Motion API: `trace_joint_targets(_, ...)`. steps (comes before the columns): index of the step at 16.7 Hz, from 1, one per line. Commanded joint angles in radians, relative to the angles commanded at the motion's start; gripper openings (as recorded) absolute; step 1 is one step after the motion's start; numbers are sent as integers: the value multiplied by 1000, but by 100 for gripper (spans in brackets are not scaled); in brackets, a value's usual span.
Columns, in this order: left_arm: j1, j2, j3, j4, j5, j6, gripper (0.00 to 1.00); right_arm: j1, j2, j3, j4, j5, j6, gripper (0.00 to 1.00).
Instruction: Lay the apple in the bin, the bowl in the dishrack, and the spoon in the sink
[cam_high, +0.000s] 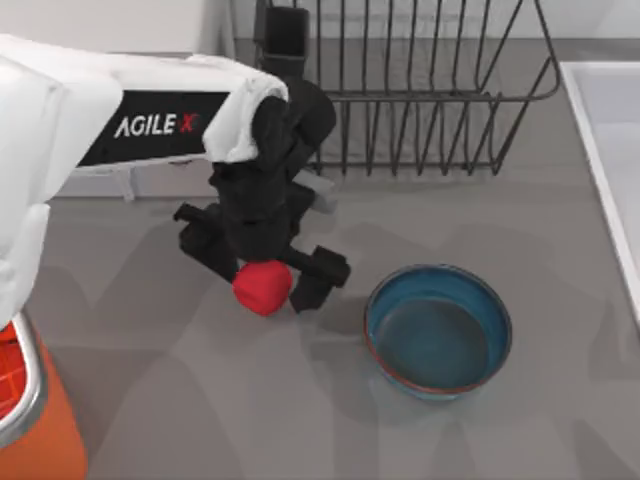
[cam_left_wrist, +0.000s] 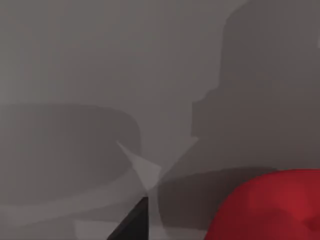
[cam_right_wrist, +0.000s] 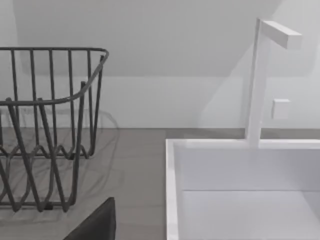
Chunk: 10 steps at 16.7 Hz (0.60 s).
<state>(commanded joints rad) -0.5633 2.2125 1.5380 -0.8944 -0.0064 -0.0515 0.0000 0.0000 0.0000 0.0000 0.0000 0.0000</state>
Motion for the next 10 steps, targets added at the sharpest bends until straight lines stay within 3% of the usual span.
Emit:
trace_joint_targets(6,0,0,0,0,0,0,2,0,0,0,0,0,0,100)
trace_joint_targets(10,0,0,0,0,0,0,0,0,0,0,0,0,0,100)
